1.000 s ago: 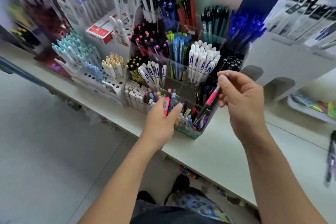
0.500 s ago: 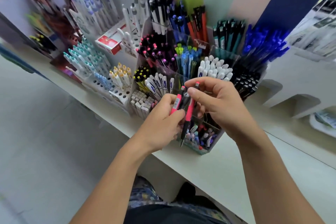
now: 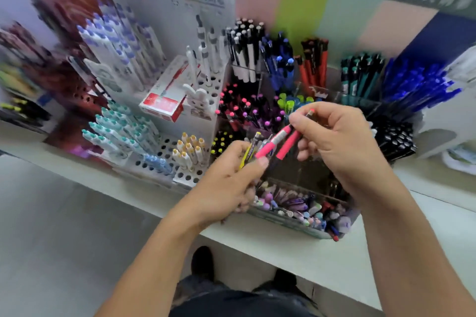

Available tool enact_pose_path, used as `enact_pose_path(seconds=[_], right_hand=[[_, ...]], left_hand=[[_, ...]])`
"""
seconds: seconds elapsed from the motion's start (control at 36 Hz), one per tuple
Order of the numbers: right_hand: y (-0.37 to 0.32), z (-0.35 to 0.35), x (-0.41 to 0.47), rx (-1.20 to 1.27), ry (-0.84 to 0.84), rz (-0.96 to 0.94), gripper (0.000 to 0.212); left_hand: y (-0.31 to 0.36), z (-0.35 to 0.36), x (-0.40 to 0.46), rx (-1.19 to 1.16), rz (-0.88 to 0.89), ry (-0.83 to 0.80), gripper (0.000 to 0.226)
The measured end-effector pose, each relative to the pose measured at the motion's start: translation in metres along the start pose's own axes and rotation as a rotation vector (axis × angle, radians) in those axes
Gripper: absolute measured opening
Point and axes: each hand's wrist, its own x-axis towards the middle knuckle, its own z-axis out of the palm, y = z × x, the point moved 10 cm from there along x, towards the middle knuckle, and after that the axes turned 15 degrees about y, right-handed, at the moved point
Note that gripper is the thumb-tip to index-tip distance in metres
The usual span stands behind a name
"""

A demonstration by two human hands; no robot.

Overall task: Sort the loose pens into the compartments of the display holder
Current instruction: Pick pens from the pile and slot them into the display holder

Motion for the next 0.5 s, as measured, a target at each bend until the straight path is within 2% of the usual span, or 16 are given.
enact_pose_path(seconds=[0.06, 0.11, 0.19, 0.25, 0.31, 0.39, 0.5], right_hand=[[0.002, 0.009, 0.0, 0.078, 0.032, 0.059, 0.008], [0.008, 0.022, -0.002, 0.174, 0.032, 0.135, 0.008], [0.018, 0.039, -0.007, 0.215, 0.034, 0.208, 0.021], [0.013, 0.039, -0.006, 0.185, 0.065, 0.172, 0.014], [-0.005, 0.025, -0.002, 0.141, 0.142, 0.063, 0.011], [-0.051, -0.003, 0.007, 0.029, 0.27, -0.219, 0.007], [-0.094, 0.0, 0.017, -0.176, 0.307, -0.521, 0.009]], left_hand=[[-0.002, -0.009, 0.005, -0.148, -0.063, -0.002, 0.024], [-0.003, -0.018, 0.012, -0.152, -0.052, 0.001, 0.024], [-0.002, -0.022, 0.02, -0.12, -0.03, -0.047, 0.02], [0.0, -0.027, 0.027, -0.166, -0.027, -0.053, 0.018], [-0.001, -0.038, 0.036, -0.238, -0.04, -0.005, 0.02], [-0.005, -0.055, 0.049, -0.351, -0.061, 0.063, 0.022], [-0.007, -0.058, 0.053, -0.433, -0.073, 0.073, 0.039]])
